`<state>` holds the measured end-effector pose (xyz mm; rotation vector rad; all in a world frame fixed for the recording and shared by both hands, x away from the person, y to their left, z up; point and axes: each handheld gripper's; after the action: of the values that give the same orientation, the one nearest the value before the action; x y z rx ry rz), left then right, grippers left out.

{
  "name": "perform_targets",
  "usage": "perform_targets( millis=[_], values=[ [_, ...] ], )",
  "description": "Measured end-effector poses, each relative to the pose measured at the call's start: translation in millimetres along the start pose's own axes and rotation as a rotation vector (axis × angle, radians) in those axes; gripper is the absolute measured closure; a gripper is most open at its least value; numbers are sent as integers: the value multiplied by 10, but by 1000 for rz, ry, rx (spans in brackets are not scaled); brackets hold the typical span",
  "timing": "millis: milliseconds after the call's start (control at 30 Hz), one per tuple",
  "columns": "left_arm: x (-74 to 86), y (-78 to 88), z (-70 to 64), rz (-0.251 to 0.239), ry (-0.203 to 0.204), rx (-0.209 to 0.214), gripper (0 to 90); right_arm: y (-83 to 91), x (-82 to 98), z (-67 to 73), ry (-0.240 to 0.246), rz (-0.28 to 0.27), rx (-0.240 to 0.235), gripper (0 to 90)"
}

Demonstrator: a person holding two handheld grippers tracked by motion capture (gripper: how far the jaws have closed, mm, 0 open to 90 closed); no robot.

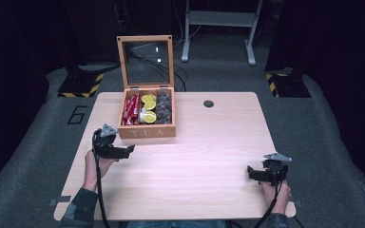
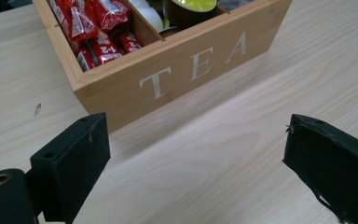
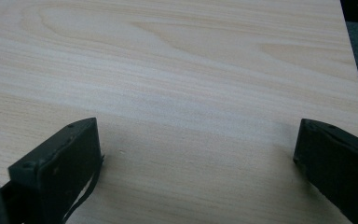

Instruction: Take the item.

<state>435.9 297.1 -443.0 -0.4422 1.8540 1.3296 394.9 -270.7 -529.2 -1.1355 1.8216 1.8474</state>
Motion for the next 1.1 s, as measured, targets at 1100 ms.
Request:
perform_targets(
  millis=[1100],
  values=[
    [-745,-227,-92,-51,-60,36,74,0,0,0,0,0,0,0]
  ],
)
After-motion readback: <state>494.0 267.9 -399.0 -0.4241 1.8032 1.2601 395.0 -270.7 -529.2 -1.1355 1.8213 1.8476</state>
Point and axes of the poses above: each handheld gripper's, and its own axes: y roughly backward along the jaws, x roughly out of its underside, z roughly to its left, and after that the axes turned 10 degrees about y, right-handed
